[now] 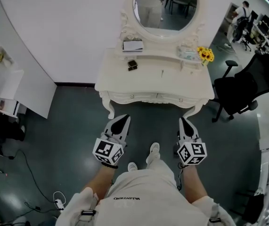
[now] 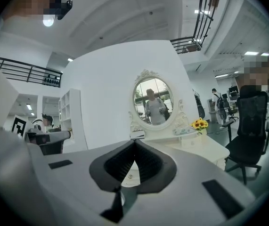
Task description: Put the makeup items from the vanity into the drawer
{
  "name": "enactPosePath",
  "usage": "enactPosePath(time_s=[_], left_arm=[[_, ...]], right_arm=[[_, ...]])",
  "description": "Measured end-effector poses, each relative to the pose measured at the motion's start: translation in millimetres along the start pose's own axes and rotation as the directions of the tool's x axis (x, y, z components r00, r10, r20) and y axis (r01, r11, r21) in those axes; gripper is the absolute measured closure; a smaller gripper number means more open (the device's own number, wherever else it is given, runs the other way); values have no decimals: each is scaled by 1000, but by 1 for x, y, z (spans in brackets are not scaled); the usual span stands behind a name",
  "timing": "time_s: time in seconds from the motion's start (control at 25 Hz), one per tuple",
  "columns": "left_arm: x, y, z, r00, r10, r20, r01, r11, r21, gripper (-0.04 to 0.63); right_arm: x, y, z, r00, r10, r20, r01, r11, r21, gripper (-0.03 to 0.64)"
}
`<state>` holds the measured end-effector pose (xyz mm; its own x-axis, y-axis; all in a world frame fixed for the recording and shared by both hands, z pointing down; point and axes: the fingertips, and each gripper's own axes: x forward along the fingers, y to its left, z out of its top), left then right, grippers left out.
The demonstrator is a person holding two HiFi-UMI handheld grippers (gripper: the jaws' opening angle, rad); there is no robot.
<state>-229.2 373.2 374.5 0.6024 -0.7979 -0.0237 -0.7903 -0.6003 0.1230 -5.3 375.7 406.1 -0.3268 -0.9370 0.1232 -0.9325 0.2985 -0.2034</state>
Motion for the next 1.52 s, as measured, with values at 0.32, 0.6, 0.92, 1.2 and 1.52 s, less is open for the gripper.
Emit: enactPosePath(time_s=[0.32, 0.6, 0.92, 1.2, 1.52], left_arm=[[77, 4, 4, 1000, 13, -3, -13, 1000, 26, 594], [161, 14, 9, 999, 38, -2, -37, 999, 32, 594], [215, 21, 3, 997, 76, -28, -75, 996, 40, 594], [245, 41, -13, 995, 80, -59, -79, 997, 16, 594], [305, 85, -24, 996, 35, -86, -35, 999, -2, 594]], right_arm=[[63, -47, 12, 998, 63, 0, -63, 998, 16, 607], [130, -88, 35, 990, 144, -2, -144, 990, 10, 607], [180, -125, 31, 981, 187, -53, -185, 982, 41, 607], [210, -143, 13, 978, 177, -108, -172, 984, 53, 607], [275, -159, 2, 974, 152, -170, -144, 988, 60, 607]])
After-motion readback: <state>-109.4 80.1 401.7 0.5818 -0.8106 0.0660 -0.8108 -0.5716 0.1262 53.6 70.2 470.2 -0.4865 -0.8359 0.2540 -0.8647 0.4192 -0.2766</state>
